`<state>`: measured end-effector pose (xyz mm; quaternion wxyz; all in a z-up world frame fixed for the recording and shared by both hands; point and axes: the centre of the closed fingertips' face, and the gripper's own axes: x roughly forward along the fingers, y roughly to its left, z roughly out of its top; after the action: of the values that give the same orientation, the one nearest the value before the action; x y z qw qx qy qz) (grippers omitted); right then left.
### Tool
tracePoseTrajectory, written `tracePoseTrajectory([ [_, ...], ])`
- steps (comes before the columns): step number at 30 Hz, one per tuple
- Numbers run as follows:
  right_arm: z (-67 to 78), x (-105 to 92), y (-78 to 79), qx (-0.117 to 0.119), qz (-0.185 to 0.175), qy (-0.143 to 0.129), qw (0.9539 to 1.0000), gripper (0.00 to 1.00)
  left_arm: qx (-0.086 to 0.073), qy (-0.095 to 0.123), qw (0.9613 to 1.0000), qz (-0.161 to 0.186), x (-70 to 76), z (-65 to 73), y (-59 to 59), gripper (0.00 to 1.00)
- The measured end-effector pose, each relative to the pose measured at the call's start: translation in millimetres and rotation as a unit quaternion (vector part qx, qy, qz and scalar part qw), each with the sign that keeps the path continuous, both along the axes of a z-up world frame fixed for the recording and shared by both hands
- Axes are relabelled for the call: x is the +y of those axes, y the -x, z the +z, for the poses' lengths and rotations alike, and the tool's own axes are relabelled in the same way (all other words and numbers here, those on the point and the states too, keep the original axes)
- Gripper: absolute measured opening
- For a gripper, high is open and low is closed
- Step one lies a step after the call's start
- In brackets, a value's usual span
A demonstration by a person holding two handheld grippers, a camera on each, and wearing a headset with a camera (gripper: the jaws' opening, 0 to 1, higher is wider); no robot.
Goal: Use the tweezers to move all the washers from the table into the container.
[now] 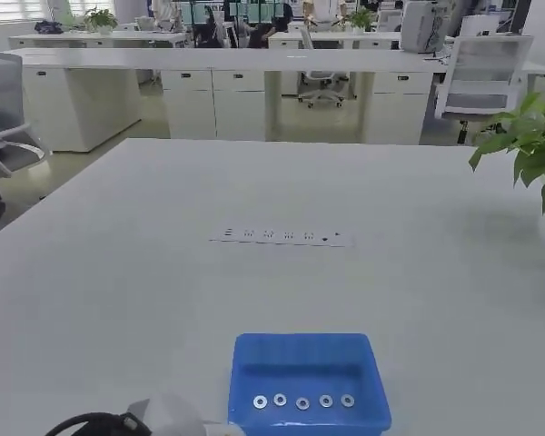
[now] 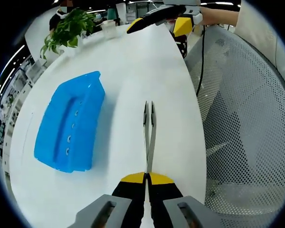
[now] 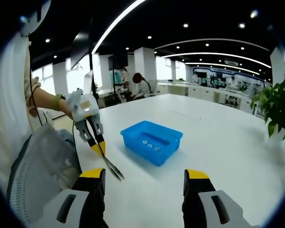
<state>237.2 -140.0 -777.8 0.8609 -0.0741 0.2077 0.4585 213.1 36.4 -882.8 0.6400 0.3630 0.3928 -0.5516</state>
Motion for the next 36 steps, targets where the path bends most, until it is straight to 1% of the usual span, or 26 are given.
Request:
tracePoseTrajectory([
  [2, 0.8, -2.4, 1.1, 0.001, -0.005, -0.003, 1.0000, 0.65, -0.002, 0.002, 1.0000, 0.004, 0.0, 1.1, -1.0, 0.00],
  [3, 0.7, -3.6, 1.3, 0.002, -0.007, -0.004, 1.0000, 0.66, -0.006, 0.006, 0.9999, 0.011, -0.2, 2.7, -2.5, 0.00],
  [7, 0.8, -5.8, 1.3, 0.001, -0.013, -0.004, 0.9999, 0.67, -0.011, 0.018, 0.9994, 0.027, 1.2, 8.6, -3.3, 0.00],
  [8, 1.8, -6.0, 0.9, 0.000, -0.015, -0.005, 0.9999, 0.67, -0.014, 0.024, 0.9990, 0.035, 2.1, 11.1, -3.4, 0.00],
  [11, 3.2, -5.8, 0.4, -0.005, -0.017, -0.005, 0.9998, 0.68, -0.015, 0.043, 0.9969, 0.064, 4.5, 18.1, -3.6, 0.07],
  [13, 3.0, -6.1, -0.6, -0.007, -0.018, -0.005, 0.9998, 0.69, -0.024, 0.058, 0.9943, 0.086, 6.4, 23.9, -6.2, 0.12],
  [14, 2.9, -6.2, -0.9, -0.008, -0.018, -0.004, 0.9998, 0.70, -0.032, 0.069, 0.9921, 0.101, 9.0, 28.1, -8.4, 0.15],
  [15, 3.4, -5.5, -0.9, -0.009, -0.019, -0.004, 0.9998, 0.71, -0.036, 0.077, 0.9901, 0.112, 10.4, 31.3, -9.6, 0.18],
  [17, 4.2, -4.6, -1.0, -0.011, -0.020, -0.005, 0.9997, 0.72, -0.046, 0.098, 0.9838, 0.143, 14.8, 39.7, -12.6, 0.24],
  [18, 4.9, -4.2, -1.3, -0.012, -0.021, -0.005, 0.9997, 0.73, -0.052, 0.114, 0.9793, 0.159, 16.6, 45.7, -14.0, 0.27],
  [20, 5.9, -3.6, -1.8, -0.014, -0.023, -0.007, 0.9996, 0.74, -0.058, 0.135, 0.9717, 0.185, 19.5, 53.2, -16.1, 0.33],
  [22, 7.2, -3.4, -2.7, -0.016, -0.026, -0.008, 0.9995, 0.76, -0.068, 0.161, 0.9603, 0.217, 23.9, 63.5, -19.1, 0.38],
  [23, 7.9, -3.2, -3.0, -0.017, -0.027, -0.009, 0.9995, 0.76, -0.078, 0.186, 0.9502, 0.238, 25.2, 72.2, -22.2, 0.40],
  [24, 9.0, -3.1, -3.6, -0.018, -0.029, -0.010, 0.9994, 0.77, -0.080, 0.199, 0.9449, 0.247, 26.0, 76.1, -23.5, 0.43],
  [25, 10.6, -3.0, -4.2, -0.020, -0.031, -0.011, 0.9993, 0.78, -0.085, 0.217, 0.9352, 0.267, 27.9, 83.1, -25.1, 0.45],
  [26, 11.5, -3.0, -4.6, -0.021, -0.032, -0.012, 0.9992, 0.78, -0.093, 0.227, 0.9293, 0.276, 29.3, 87.4, -26.9, 0.46],
  [27, 13.1, -3.0, -5.4, -0.024, -0.034, -0.014, 0.9990, 0.79, -0.108, 0.246, 0.9196, 0.287, 30.5, 95.6, -29.4, 0.49],
  [28, 14.2, -2.8, -5.8, -0.026, -0.035, -0.015, 0.9989, 0.79, -0.115, 0.257, 0.9123, 0.297, 30.9, 99.7, -30.6, 0.51],
  [29, 15.3, -2.7, -6.3, -0.028, -0.037, -0.016, 0.9988, 0.80, -0.119, 0.272, 0.9018, 0.314, 30.6, 105.5, -30.9, 0.53],
  [30, 16.3, -2.3, -6.8, -0.028, -0.038, -0.019, 0.9987, 0.81, -0.125, 0.280, 0.8972, 0.318, 29.8, 109.2, -30.3, 0.54],
  [31, 16.8, -2.3, -7.2, -0.027, -0.039, -0.020, 0.9987, 0.81, -0.134, 0.284, 0.8941, 0.319, 30.1, 111.8, -30.6, 0.56],
  [32, 17.8, -1.6, -7.7, -0.025, -0.040, -0.023, 0.9986, 0.81, -0.144, 0.291, 0.8864, 0.330, 30.7, 115.0, -31.6, 0.57],
  [33, 18.8, -1.2, -8.3, -0.024, -0.042, -0.026, 0.9985, 0.82, -0.146, 0.297, 0.8819, 0.335, 30.3, 116.7, -31.5, 0.58],
  [34, 21.3, -0.3, -9.3, -0.027, -0.045, -0.029, 0.9982, 0.82, -0.147, 0.309, 0.8742, 0.344, 29.5, 119.7, -31.8, 0.60],
  [35, 23.3, 0.5, -10.0, -0.031, -0.046, -0.031, 0.9980, 0.83, -0.150, 0.316, 0.8679, 0.352, 30.2, 121.9, -32.4, 0.62],
  [36, 26.4, 1.2, -11.3, -0.038, -0.050, -0.033, 0.9975, 0.84, -0.154, 0.327, 0.8583, 0.364, 30.7, 125.6, -33.4, 0.64],
])
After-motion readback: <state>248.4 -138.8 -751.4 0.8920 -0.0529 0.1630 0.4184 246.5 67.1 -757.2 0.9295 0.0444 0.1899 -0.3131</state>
